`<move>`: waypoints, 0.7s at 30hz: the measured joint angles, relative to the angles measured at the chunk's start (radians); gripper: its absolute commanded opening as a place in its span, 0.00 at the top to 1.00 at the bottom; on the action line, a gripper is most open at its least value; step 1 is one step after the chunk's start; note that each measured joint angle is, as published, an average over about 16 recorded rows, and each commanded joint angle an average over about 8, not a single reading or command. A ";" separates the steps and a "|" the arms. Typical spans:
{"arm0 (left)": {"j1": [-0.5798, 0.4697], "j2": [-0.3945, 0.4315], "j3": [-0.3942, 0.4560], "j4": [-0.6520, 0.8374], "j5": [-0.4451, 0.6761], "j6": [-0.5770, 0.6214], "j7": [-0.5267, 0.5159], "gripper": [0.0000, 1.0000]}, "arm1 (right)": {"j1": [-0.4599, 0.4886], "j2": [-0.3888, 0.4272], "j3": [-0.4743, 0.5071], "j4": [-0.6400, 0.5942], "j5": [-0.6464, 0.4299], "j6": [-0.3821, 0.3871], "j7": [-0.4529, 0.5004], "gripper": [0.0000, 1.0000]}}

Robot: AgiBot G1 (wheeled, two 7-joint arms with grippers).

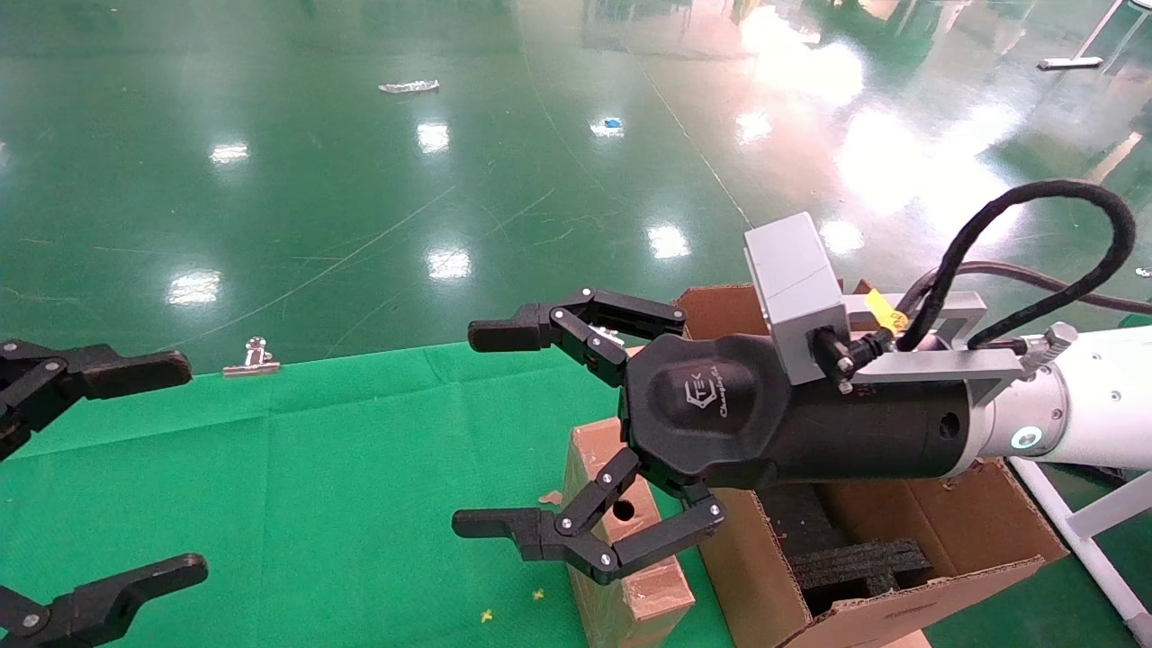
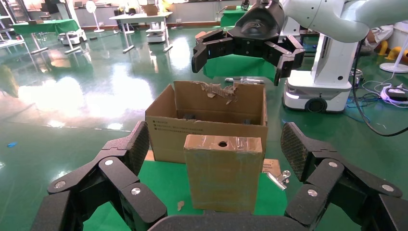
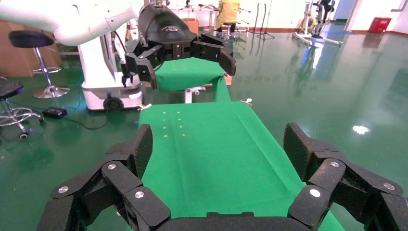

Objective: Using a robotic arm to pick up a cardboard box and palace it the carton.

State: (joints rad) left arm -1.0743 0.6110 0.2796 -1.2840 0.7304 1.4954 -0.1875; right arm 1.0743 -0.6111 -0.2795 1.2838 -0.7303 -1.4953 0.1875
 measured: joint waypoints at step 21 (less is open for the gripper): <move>0.000 0.000 0.000 0.000 0.000 0.000 0.000 0.00 | 0.007 0.002 -0.016 0.013 -0.031 0.009 0.018 0.00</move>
State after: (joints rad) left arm -1.0745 0.6111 0.2799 -1.2836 0.7303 1.4955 -0.1872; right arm 1.0813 -0.6093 -0.2956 1.2972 -0.7618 -1.4862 0.2059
